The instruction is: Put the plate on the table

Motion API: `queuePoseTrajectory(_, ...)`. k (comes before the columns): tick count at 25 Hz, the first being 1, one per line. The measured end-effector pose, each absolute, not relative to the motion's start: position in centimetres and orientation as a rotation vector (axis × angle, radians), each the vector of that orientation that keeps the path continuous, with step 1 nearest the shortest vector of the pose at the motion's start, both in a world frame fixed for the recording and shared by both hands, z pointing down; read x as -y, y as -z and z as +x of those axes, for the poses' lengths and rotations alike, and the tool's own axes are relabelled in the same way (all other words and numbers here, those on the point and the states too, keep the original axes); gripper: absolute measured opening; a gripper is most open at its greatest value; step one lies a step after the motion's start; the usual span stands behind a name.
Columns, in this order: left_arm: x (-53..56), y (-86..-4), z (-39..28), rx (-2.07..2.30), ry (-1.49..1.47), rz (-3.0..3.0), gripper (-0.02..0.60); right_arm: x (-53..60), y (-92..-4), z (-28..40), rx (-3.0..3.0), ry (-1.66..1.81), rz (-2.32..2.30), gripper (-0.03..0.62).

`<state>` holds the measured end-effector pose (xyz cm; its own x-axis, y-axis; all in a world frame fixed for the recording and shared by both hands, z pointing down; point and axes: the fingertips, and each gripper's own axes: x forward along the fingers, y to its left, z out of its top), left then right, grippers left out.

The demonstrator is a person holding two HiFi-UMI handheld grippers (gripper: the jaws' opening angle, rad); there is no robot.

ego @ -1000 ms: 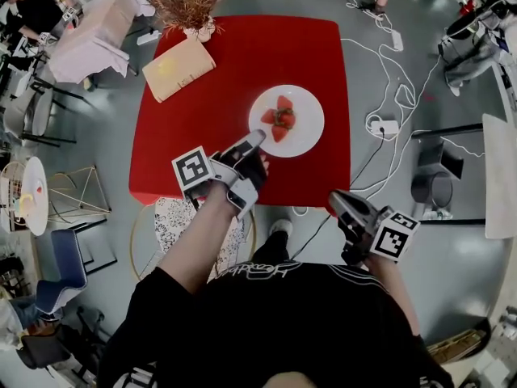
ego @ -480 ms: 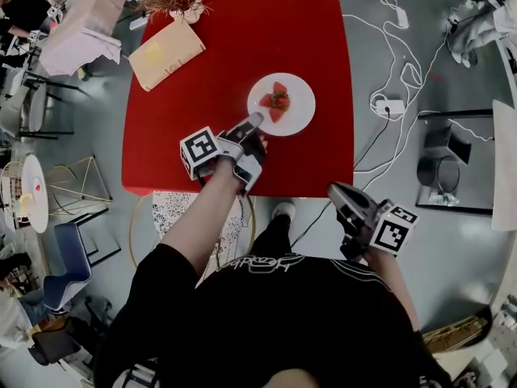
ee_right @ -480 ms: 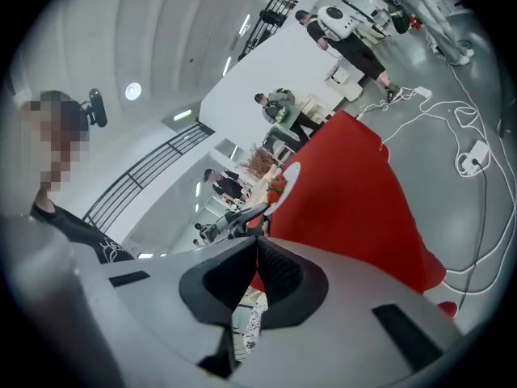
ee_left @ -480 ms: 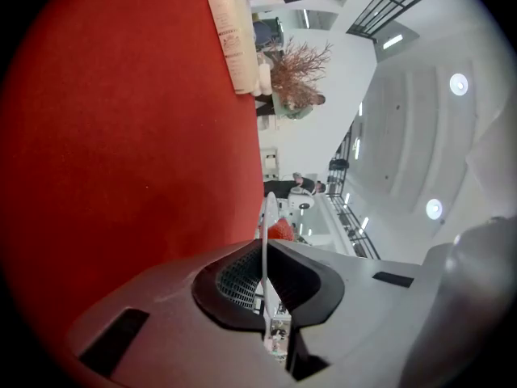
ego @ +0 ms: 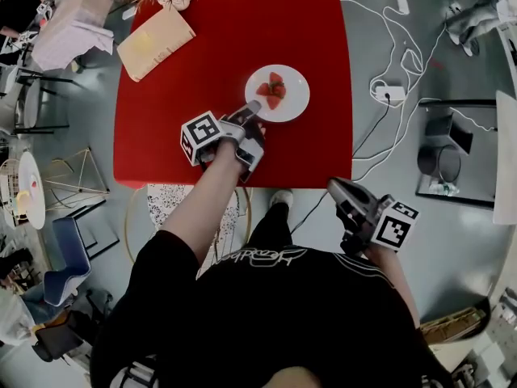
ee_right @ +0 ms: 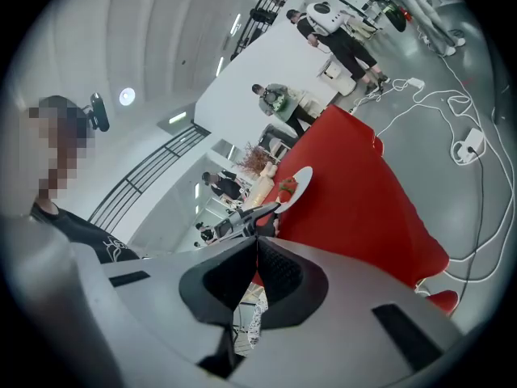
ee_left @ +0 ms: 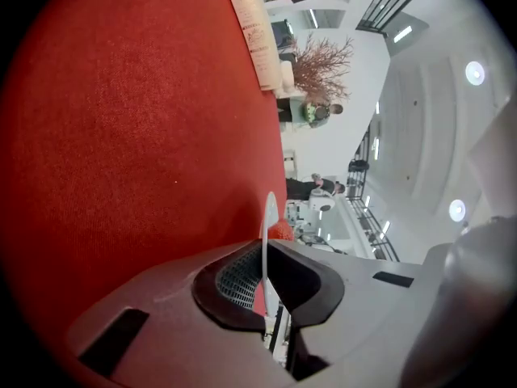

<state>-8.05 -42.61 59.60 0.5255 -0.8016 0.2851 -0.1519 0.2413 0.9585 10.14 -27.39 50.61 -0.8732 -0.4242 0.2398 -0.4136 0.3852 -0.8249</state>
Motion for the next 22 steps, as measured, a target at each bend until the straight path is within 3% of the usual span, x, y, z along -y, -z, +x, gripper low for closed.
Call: queuePoseTrajectory(22, 42.6, -61.5, -8.2, 0.987, 0.460, 1.194, 0.021, 27.2, -50.5, 11.3, -2.554, 1.549, -0.811, 0.008)
